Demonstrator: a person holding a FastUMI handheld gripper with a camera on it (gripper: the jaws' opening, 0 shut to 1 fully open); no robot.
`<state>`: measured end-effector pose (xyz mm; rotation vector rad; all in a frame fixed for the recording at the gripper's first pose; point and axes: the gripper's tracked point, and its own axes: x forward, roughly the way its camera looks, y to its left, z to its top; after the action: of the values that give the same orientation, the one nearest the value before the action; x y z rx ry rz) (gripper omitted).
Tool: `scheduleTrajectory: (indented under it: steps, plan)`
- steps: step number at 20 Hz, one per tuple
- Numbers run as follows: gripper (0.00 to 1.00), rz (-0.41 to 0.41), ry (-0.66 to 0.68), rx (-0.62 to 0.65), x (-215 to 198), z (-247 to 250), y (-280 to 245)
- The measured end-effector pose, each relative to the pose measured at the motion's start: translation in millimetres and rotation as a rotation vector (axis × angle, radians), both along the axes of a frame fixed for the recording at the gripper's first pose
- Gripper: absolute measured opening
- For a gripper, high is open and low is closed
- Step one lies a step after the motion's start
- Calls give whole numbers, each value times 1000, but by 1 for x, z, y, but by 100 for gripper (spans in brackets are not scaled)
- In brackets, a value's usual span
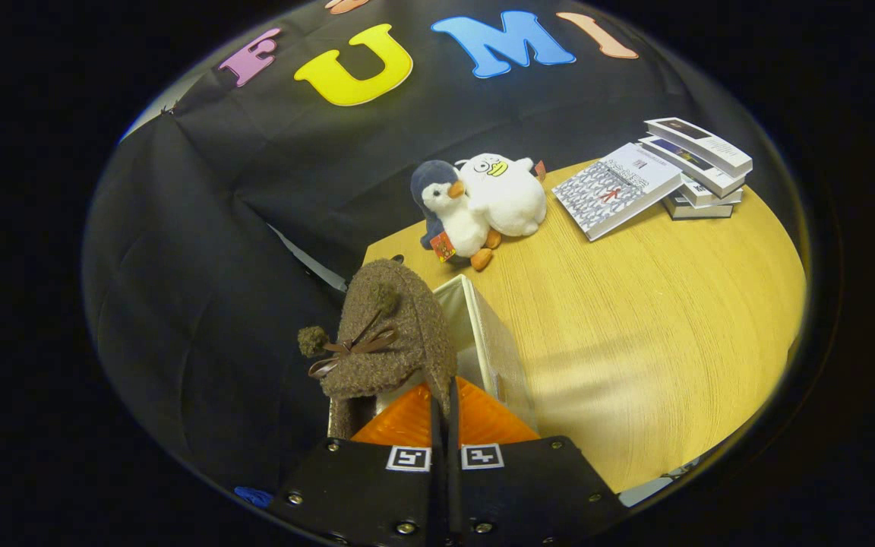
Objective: Open the storage box then place both shoes into the box .Put the left shoe in first, then the right shoe, with the right side of both shoes facing outward in a uniform manner.
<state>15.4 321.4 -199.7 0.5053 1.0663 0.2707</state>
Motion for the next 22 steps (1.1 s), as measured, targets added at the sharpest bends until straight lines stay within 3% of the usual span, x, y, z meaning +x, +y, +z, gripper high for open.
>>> scheduleTrajectory:
  steps: [3,5,6,7,8,10,22]
  plan:
    - [1,8,12,-8,-5,-7,3]
    - [20,5,-22,16,1,-1,5]
    - [42,-2,-47,14,5,6,1]
    - [51,-1,-76,1,10,12,-4]
    - [80,-2,-107,-22,12,18,-12]
    - [98,6,-170,-47,18,31,-23]
    - [98,19,-606,-170,30,150,-125]
